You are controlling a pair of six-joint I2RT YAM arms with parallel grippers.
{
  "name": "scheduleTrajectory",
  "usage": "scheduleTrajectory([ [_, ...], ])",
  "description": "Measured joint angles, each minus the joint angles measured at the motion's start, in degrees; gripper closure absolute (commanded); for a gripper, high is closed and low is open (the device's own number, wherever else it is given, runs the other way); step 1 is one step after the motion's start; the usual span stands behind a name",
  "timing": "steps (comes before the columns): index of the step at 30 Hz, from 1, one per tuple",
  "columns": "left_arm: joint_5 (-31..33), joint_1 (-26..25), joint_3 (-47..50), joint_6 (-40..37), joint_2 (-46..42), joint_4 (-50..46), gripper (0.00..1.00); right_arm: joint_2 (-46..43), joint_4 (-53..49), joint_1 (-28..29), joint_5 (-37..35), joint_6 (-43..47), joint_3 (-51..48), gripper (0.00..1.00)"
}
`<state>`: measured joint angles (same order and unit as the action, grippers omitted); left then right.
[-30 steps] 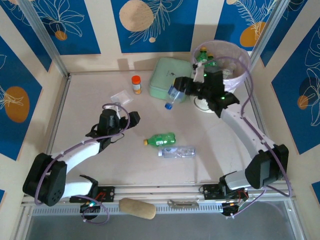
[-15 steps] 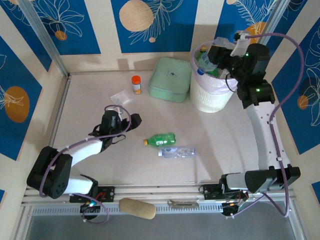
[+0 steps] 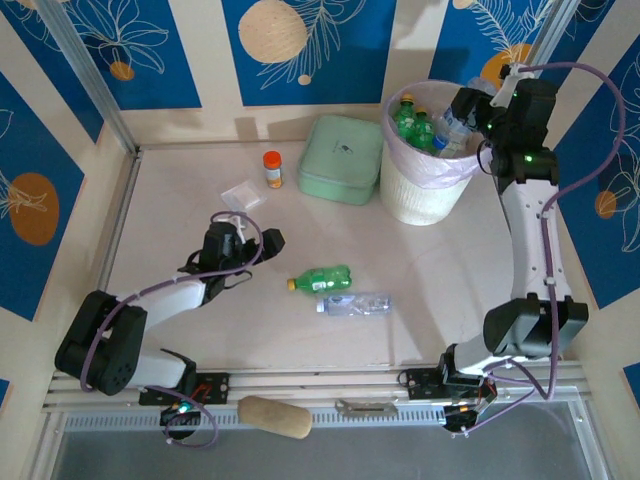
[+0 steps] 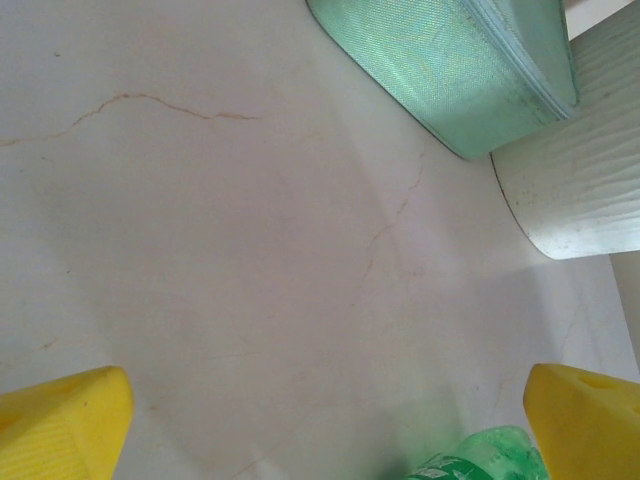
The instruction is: Put the plastic bottles in the bin
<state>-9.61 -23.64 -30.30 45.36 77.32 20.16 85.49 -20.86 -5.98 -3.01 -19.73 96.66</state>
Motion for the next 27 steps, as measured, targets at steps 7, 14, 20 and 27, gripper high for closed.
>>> scheduleTrajectory([
  [7, 0.0, 0.0, 1.2, 0.9, -0.4, 0.0, 0.0, 4.7, -1.4, 0.0, 2.3, -2.2, 0.0, 0.5],
  [14, 0.0, 0.0, 1.4, 0.9, -0.9, 0.0, 0.0, 8.1, -2.8, 0.0, 4.6, -4.4, 0.2, 0.41],
  [20, 0.0, 0.0, 1.8, 1.3, -0.9, 0.4, 0.0, 9.6, -4.4, 0.0, 4.1, -5.2, 3.4, 0.18],
  [27, 0.0, 0.0, 2.0, 1.3, -1.5, 0.4, 0.0, 10.5, -6.7, 0.0, 1.4, -3.6, 11.6, 0.13],
])
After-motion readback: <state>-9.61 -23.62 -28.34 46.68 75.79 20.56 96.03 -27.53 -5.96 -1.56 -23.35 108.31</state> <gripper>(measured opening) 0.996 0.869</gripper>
